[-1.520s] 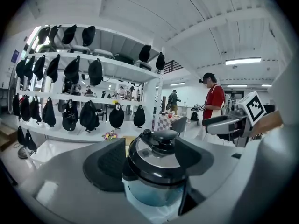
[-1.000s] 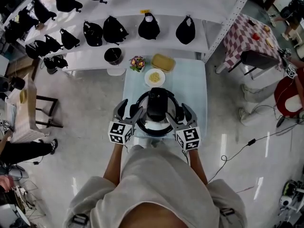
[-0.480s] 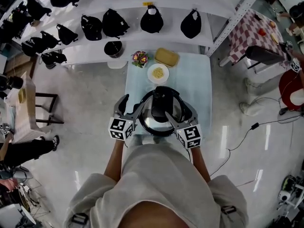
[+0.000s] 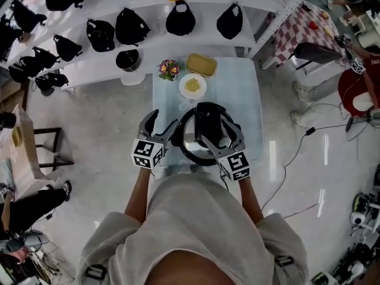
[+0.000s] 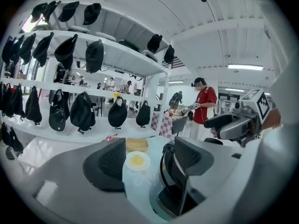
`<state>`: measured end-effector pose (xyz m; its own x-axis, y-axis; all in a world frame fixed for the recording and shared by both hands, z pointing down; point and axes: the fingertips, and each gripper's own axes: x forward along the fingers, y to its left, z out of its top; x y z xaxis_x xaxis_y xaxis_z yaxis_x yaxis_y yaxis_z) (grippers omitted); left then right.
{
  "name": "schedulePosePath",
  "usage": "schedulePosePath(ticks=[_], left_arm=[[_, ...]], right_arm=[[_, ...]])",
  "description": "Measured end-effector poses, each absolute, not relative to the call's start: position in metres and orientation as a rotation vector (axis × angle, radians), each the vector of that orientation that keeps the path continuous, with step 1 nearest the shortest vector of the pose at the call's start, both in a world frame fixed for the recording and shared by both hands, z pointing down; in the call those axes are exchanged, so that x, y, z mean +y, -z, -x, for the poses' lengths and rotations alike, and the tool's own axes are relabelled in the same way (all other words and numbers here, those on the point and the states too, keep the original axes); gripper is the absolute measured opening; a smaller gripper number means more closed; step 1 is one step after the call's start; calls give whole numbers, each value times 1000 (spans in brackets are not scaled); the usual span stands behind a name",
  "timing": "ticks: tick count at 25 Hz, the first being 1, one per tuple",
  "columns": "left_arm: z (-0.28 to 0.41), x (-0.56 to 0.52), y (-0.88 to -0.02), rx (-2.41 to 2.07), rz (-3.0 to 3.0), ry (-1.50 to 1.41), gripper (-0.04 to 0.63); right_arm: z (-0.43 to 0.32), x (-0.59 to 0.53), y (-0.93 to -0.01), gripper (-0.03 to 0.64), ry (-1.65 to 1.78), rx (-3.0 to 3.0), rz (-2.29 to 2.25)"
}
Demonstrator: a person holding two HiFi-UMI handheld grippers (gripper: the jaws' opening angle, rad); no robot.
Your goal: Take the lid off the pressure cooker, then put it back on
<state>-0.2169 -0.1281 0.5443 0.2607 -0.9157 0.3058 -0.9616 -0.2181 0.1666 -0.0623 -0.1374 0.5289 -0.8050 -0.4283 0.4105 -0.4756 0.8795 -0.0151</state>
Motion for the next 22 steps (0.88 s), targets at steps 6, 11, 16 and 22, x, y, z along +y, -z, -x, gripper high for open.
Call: schedulePosePath(ticks=[6, 11, 16, 22], left_arm=[[223, -132, -546, -1668, -2263, -180, 310], [224, -130, -545, -1651, -2278, -166, 310], [230, -126, -545, -1662, -2269, -149, 310], [242, -120, -543, -1691, -2245, -132, 310]], right_arm=[[72, -118, -543, 321, 118, -2451, -350], [70, -106, -563, 321, 357, -2207, -60], [70, -106, -579, 321, 413, -2041, 115], [73, -104, -594, 318, 270, -1926, 247]])
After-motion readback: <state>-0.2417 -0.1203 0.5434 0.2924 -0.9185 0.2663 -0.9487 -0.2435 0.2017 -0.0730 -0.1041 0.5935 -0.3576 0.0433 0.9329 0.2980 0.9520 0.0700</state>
